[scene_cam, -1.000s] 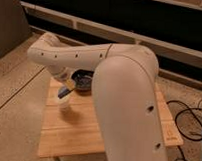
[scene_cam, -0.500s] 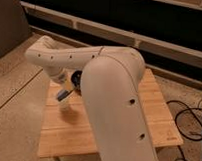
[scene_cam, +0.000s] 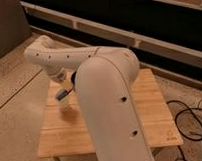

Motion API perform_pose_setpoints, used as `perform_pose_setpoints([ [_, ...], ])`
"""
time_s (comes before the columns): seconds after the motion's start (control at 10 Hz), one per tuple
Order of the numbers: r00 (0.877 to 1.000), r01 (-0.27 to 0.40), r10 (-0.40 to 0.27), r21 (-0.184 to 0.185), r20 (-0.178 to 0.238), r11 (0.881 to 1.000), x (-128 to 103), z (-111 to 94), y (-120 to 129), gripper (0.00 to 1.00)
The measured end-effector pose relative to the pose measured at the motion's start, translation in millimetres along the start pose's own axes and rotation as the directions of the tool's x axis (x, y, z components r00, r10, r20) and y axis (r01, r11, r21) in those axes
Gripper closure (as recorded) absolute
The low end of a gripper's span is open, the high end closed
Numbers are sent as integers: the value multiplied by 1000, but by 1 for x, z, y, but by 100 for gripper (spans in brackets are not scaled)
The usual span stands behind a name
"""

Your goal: Place the white sponge in the ceramic cup

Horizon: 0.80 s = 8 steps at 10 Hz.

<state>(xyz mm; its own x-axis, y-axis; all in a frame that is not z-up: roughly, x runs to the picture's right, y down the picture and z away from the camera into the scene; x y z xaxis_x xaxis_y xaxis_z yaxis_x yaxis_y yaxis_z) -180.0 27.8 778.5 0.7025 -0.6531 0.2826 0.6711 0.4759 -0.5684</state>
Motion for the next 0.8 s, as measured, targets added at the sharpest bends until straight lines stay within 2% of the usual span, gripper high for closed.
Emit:
perform_pose_setpoints([
  [0.1, 1000, 0, 0, -3, 3, 1000, -1, 1, -1, 99],
  [0.3, 1000, -2, 2, -6, 13, 1000, -1, 2, -2, 86],
  [0.5, 1000, -6, 6, -10, 23, 1000, -1, 3, -3, 63],
  [0.8, 999, -10, 10, -13, 30, 1000, -1, 3, -3, 36],
])
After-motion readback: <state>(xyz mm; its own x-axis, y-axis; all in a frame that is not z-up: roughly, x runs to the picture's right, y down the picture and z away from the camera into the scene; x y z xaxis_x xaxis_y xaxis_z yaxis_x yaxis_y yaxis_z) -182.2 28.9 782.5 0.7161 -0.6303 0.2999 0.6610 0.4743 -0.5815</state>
